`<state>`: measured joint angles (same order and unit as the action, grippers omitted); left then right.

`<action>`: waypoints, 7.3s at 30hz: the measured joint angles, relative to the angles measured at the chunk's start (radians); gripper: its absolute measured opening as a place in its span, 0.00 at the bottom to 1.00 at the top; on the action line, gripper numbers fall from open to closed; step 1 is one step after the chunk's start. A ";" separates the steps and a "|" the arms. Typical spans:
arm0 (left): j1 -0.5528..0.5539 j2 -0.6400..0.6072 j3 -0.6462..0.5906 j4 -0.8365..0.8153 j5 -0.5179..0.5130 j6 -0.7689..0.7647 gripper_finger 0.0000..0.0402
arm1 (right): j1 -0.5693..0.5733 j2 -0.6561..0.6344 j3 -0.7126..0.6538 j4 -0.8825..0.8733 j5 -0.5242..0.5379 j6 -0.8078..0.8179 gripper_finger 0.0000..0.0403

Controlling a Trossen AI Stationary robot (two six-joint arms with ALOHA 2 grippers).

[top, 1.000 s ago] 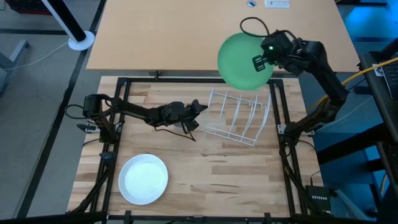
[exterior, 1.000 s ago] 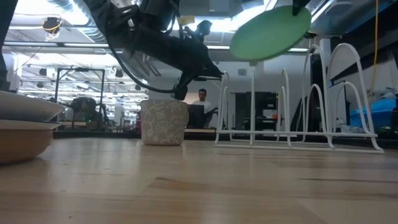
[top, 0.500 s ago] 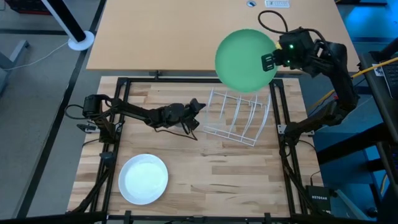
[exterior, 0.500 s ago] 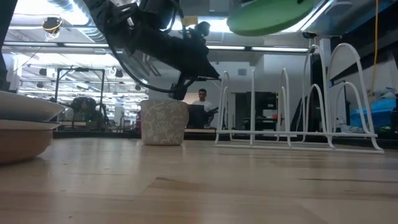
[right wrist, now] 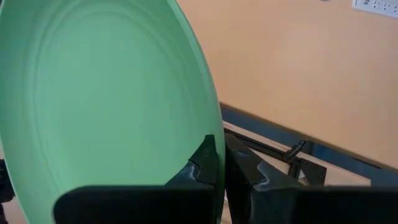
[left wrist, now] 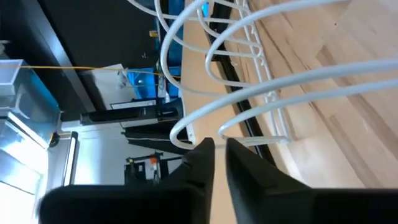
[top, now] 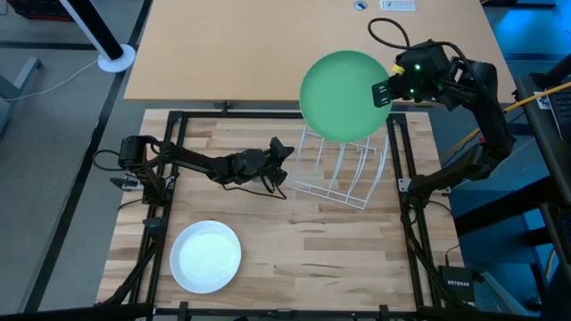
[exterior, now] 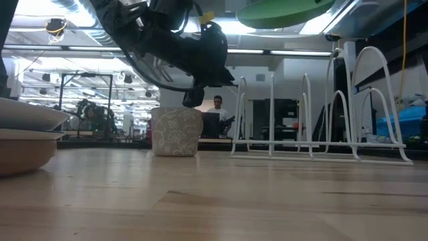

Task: Sort dishes
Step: Put the green plate in the dish rack

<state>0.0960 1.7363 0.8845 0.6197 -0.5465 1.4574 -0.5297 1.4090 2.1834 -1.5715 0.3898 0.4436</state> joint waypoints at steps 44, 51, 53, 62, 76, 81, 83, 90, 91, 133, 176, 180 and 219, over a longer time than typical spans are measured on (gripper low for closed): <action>-0.104 -0.051 0.000 0.230 0.030 0.143 0.28 | 0.000 0.023 -0.202 0.000 -0.214 0.050 0.02; -0.110 -0.051 0.000 0.234 0.031 0.189 0.28 | 0.000 0.023 -0.202 0.000 -0.218 0.049 0.02; -0.116 -0.051 0.000 0.238 0.031 0.201 0.28 | 0.000 0.023 -0.202 0.000 -0.218 0.049 0.02; -0.146 -0.051 0.000 0.238 0.030 0.207 0.28 | 0.000 0.023 -0.202 0.002 -0.224 0.050 0.02; -0.150 -0.051 0.000 0.288 0.061 0.205 0.28 | 0.000 0.023 -0.202 0.001 -0.234 0.050 0.02; -0.109 -0.051 0.000 0.288 0.131 0.195 0.28 | 0.000 0.023 -0.202 0.000 -0.252 0.053 0.03; -0.097 -0.051 0.000 0.288 0.133 0.194 0.28 | 0.000 0.023 -0.202 0.001 -0.252 0.053 0.03; -0.060 -0.051 0.000 0.279 0.167 0.192 0.28 | 0.000 0.027 -0.201 0.000 -0.278 0.058 0.03; -0.053 -0.051 0.000 0.279 0.188 0.192 0.28 | 0.000 0.030 -0.201 0.000 -0.286 0.059 0.03; -0.146 -0.051 0.000 0.208 0.262 0.038 0.07 | 0.143 0.101 -0.156 0.061 -0.341 -0.068 0.27; -0.188 0.177 0.461 0.352 0.325 -1.844 0.07 | 0.143 0.098 0.108 0.000 0.412 -0.532 0.27; -0.166 0.194 0.499 0.292 0.293 -1.847 0.07 | 0.143 0.098 0.108 -0.001 0.412 -0.532 0.27; -0.053 0.211 0.561 0.046 0.213 -2.031 0.08 | 0.143 -0.142 -0.122 0.001 0.071 -0.192 0.27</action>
<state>0.0429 1.9469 1.4456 0.6657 -0.3332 -0.5734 -0.3862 1.2672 2.0617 -1.5710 0.4608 0.2518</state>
